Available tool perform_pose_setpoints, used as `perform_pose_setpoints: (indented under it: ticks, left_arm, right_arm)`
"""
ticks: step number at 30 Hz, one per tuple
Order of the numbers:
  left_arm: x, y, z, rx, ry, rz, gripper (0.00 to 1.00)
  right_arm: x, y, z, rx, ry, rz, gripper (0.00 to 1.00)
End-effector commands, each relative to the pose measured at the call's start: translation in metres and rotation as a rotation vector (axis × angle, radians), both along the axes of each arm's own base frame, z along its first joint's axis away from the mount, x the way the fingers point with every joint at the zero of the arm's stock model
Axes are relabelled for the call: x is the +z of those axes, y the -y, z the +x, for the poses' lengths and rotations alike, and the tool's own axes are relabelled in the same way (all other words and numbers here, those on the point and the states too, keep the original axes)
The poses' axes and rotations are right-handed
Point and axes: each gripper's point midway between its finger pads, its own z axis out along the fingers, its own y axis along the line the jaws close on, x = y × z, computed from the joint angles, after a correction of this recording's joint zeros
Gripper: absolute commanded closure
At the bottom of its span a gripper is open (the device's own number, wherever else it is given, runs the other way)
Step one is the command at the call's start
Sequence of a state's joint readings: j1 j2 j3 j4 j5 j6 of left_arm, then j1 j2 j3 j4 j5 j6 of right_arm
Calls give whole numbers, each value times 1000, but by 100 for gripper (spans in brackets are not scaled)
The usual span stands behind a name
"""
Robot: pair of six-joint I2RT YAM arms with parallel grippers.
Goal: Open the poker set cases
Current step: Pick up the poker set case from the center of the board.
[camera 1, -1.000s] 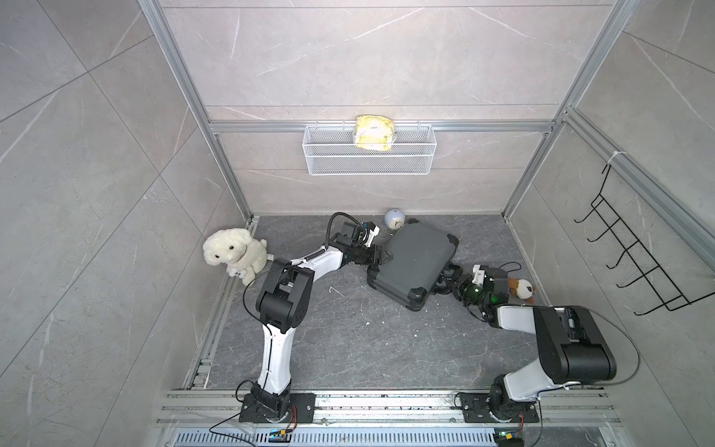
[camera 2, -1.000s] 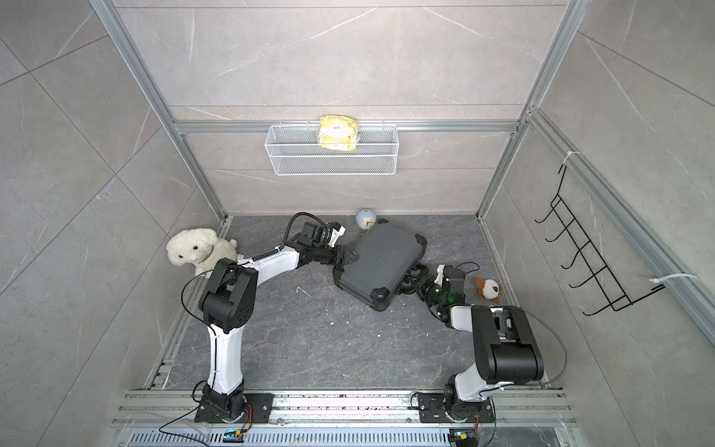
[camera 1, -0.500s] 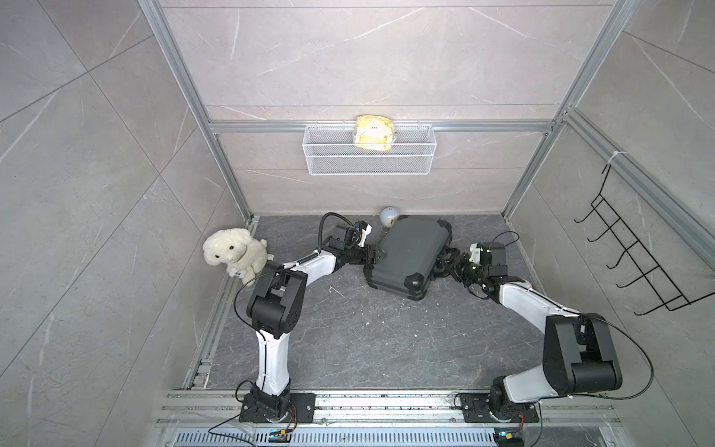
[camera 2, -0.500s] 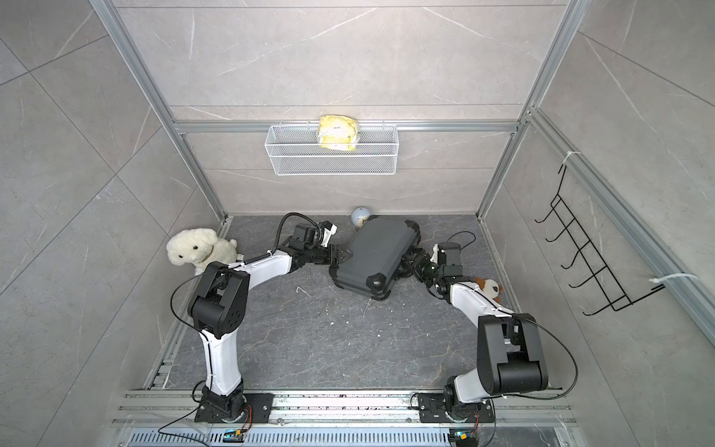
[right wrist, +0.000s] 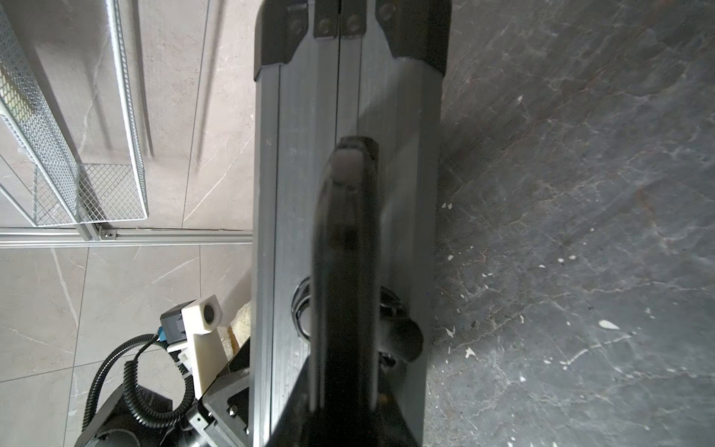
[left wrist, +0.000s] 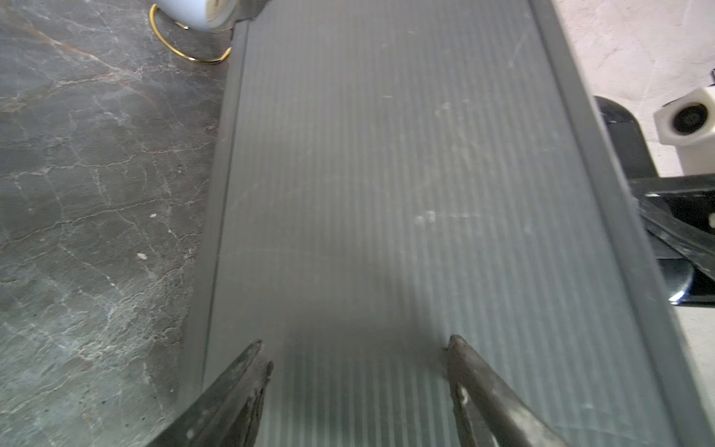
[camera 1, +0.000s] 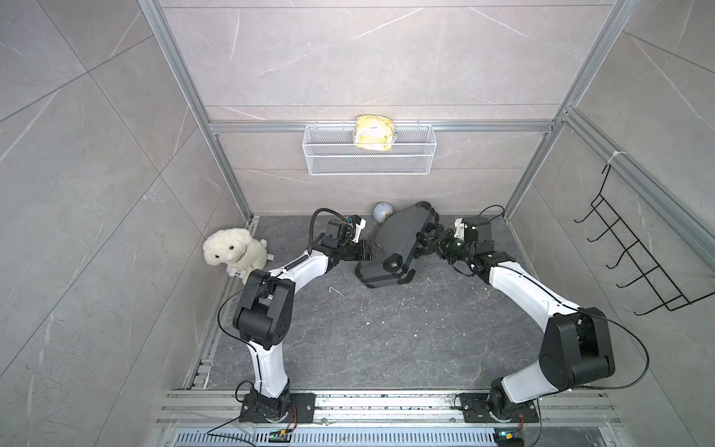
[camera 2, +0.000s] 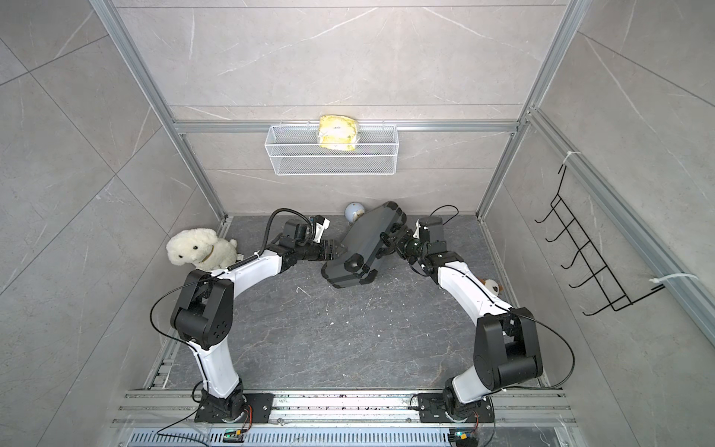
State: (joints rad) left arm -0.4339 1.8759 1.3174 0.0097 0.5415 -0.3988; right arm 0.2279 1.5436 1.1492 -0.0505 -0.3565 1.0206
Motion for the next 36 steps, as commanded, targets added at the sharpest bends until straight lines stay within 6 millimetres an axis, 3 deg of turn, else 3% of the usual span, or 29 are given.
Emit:
perform_pose_setpoints:
  ticks: [1,13,19,24,36]
  left_arm:
    - [-20,31,-71,-208,-179,-24,26]
    - [5,33,-95,-239,-186,-137,24]
    - [29,26,-109,-238,-147,-171,23]
    - [42,8,-118,-199,-101,-127,20]
    - [33,-62,-105,34,-100,-105,16]
  right_arm:
    - [146,-69,-9,270,517,65,100]
    - [186,-117,-26,355,570,60,100]
    - [202,-141,-40,401,590,62,100]
    - [193,-168,-44,450,566,46,100]
    - [166,-224,-64,539,529,34,100]
